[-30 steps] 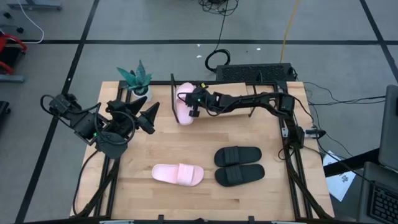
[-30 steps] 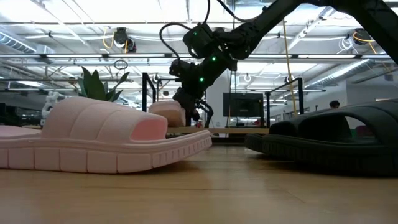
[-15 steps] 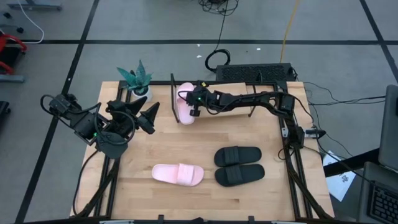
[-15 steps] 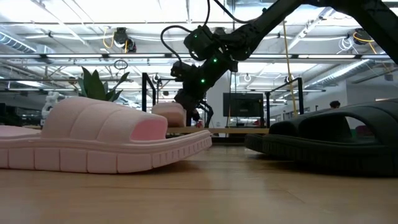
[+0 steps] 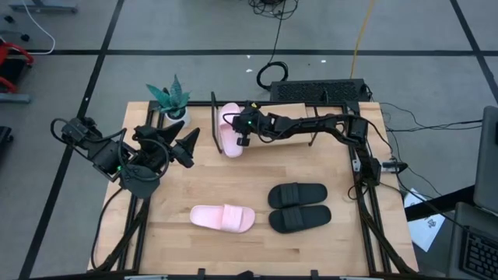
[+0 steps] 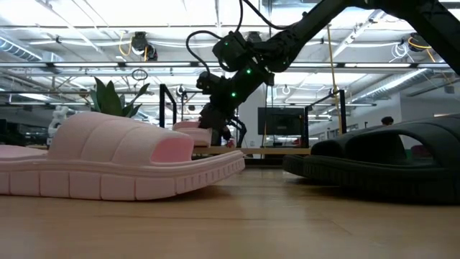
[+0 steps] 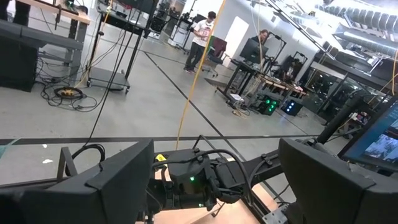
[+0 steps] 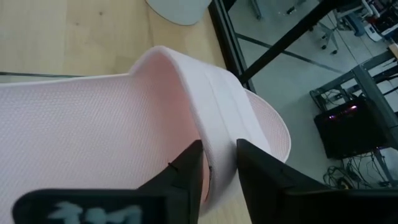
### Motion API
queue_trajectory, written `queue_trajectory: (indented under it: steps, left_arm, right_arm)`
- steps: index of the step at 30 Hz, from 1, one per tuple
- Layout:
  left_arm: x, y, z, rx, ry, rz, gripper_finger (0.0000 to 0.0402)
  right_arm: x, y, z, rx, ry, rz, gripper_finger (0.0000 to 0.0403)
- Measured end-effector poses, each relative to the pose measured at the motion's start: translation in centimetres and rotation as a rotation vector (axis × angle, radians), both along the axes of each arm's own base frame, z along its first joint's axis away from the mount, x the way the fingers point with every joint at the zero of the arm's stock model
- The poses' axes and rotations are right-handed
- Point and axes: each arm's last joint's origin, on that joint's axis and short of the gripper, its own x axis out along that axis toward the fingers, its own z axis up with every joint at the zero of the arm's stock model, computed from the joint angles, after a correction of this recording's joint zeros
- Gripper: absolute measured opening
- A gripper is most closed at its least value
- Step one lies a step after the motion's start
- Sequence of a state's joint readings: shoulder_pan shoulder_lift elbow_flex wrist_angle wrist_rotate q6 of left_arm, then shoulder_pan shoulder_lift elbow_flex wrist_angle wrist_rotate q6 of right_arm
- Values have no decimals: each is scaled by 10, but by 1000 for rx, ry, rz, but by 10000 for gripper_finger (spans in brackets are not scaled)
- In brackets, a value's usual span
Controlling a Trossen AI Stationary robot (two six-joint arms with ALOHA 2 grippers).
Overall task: Pick and place slides into the shelf
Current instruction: Put the top pink slide on the shelf
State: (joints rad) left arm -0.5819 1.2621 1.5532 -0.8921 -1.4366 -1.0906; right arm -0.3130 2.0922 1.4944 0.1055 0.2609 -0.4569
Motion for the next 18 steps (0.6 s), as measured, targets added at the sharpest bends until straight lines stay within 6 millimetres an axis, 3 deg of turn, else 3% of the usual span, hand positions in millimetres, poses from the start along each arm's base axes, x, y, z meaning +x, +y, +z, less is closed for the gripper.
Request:
queue_trajectory:
  steps: [11, 18]
  left_arm:
    - [0, 0, 0, -6, -7, 1, 347]
    - [0, 0, 0, -7, -8, 1, 347]
  right_arm:
    - [0, 0, 0, 2, -2, 4, 121]
    - [0, 1, 0, 27, -18, -12, 169]
